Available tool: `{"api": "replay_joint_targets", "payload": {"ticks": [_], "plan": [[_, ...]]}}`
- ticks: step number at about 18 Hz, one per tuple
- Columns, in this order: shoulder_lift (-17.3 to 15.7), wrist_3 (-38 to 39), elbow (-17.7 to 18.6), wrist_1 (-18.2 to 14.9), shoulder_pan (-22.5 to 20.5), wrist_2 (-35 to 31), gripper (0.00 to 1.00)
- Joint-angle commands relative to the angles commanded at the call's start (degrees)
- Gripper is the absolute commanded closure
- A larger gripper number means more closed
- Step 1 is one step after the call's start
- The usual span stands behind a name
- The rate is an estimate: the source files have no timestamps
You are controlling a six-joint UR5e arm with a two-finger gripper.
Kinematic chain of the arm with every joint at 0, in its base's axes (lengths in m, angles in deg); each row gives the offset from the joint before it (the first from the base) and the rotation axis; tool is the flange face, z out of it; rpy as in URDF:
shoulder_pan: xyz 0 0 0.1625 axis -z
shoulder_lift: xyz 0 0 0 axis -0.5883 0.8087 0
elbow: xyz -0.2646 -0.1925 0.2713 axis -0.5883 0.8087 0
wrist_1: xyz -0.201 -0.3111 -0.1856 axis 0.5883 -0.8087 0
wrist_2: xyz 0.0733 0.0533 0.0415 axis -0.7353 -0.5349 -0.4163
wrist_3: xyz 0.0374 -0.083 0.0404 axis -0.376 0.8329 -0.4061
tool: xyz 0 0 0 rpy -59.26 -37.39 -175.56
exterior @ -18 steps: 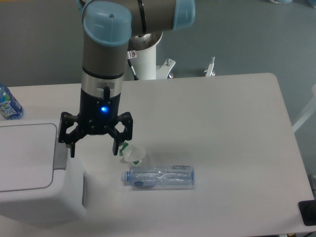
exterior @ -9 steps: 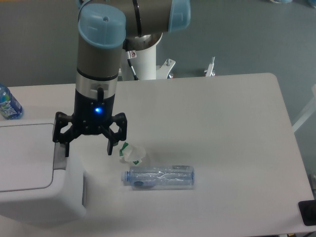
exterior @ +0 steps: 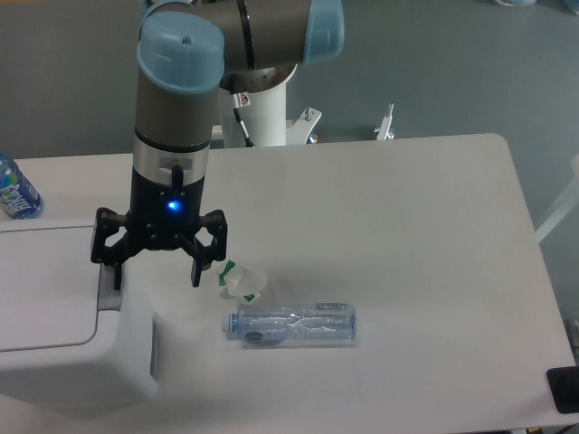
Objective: Open the trash can
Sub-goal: 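Press the gripper fingers against the lid edge to swing it open, then raise the gripper up and away from the opened bin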
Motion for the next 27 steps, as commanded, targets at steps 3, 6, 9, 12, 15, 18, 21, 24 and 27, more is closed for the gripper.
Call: {"api": "replay_joint_targets", "payload": {"ticks": [3, 6, 9, 12, 15, 18, 21, 24, 27], "plan": [[0.0, 0.0, 0.0, 0.0, 0.0, 0.0, 0.00], [0.0, 0.0, 0.1, 0.0, 0.0, 0.0, 0.00], [0.2, 0.0, 0.2, 0.0, 0.0, 0.0, 0.00], [0.3, 0.0, 0.1, 0.0, 0.0, 0.0, 0.00], [0.2, -0.1, -0.2, 0.0, 0.0, 0.0, 0.00], [-0.1, -0.7, -3.8, 0.7, -0.1, -0.3, 0.00], [-0.3, -2.8, -7.8, 1.5, -2.3, -2.5, 0.00], [-1.9, -7.5, -8.9, 1.1, -5.0, -12.2, 0.00], [-3.1, -14.3, -8.5, 0.3, -7.7, -15.9, 0.00]]}}
